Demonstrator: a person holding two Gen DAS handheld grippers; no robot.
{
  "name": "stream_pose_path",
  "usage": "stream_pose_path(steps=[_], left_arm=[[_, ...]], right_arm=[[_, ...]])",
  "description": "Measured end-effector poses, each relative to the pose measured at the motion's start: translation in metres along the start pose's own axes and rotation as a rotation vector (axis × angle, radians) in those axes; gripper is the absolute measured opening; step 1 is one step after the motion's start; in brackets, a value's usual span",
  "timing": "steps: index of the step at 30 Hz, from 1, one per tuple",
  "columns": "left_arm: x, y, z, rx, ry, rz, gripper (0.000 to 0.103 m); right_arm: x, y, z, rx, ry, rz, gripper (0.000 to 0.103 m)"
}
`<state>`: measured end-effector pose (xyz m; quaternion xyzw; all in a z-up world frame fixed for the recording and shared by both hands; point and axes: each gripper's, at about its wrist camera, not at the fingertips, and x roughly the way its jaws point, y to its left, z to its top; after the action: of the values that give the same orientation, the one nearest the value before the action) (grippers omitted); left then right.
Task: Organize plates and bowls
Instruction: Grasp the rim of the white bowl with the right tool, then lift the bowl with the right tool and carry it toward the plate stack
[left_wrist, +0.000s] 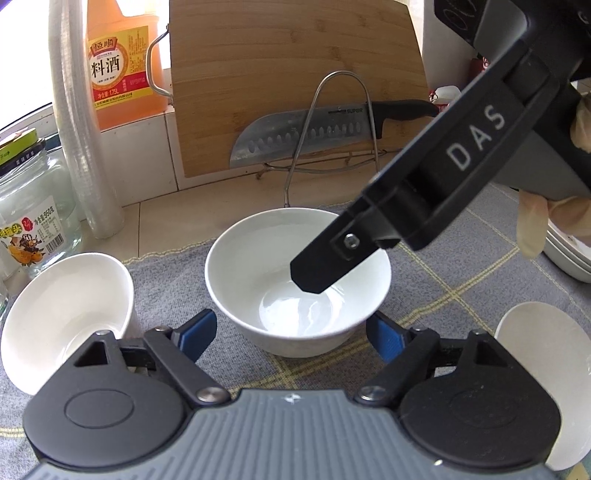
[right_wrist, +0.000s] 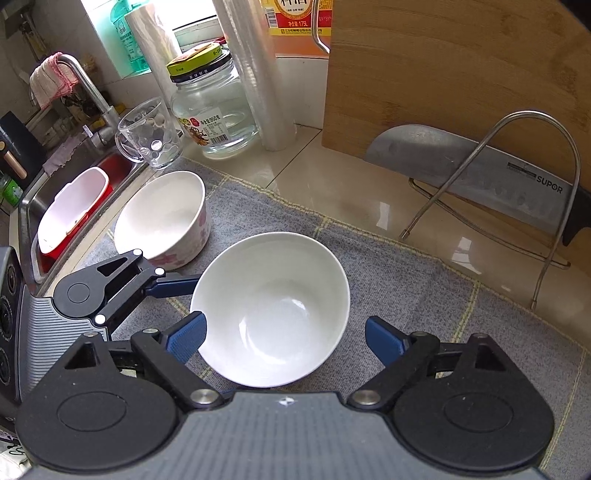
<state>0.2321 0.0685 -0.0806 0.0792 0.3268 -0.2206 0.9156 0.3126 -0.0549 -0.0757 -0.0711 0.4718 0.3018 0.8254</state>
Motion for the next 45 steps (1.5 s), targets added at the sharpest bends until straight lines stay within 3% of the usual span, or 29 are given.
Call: stream_pose_path(steps=[25, 45], left_arm=[[0.000, -0.003, 0.005, 0.019, -0.003, -0.005, 0.087], [-0.032, -0.007, 0.018, 0.034, -0.008, -0.033, 0.087]], right_arm=[[0.024, -0.006, 0.014, 0.035, 0.007, 0.055, 0.087], [-0.003, 0.007, 0.007, 0.051, -0.035, 0.059, 0.088]])
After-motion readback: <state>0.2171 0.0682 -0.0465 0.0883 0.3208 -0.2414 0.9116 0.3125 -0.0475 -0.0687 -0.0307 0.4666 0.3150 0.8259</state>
